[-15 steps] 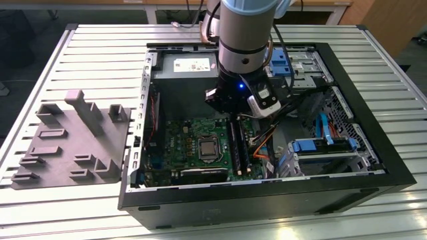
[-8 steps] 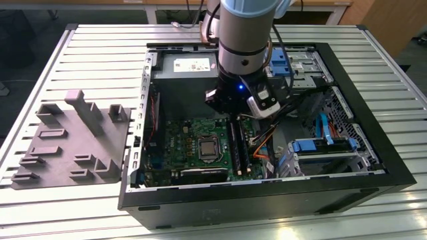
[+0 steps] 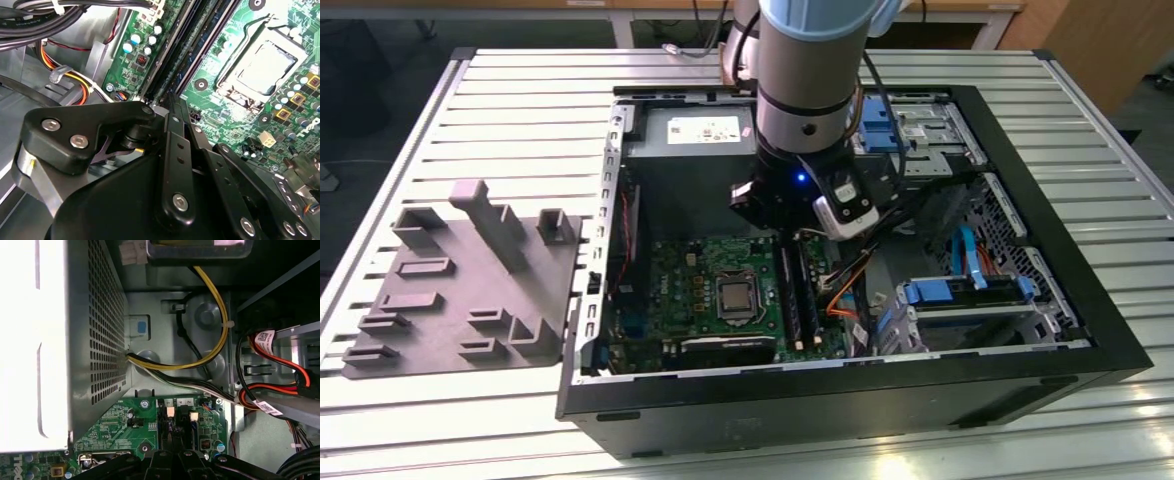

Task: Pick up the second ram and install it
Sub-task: 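Press down the second ram until it locks into place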

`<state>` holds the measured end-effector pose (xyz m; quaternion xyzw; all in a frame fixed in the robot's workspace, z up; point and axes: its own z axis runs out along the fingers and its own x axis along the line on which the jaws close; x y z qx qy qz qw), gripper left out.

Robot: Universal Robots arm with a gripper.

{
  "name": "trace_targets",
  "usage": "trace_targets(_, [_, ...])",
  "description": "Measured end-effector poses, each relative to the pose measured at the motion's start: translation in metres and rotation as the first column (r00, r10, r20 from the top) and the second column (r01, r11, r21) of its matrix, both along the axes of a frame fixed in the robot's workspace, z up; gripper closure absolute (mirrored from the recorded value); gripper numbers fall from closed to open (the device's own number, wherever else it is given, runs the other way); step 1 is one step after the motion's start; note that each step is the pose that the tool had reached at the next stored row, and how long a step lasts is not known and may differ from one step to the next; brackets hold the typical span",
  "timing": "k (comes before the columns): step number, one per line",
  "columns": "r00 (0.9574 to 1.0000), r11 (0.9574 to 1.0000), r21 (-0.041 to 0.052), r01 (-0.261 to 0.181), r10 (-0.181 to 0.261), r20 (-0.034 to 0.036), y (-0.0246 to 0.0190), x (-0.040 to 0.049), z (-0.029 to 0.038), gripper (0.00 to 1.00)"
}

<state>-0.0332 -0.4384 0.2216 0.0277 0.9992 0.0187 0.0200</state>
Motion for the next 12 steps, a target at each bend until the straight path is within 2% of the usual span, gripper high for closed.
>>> trace_targets(12, [1.0000, 1.0000, -0.0001, 0.000, 0.000, -0.0001, 0.0000, 0.0000, -0.0048, 0.89])
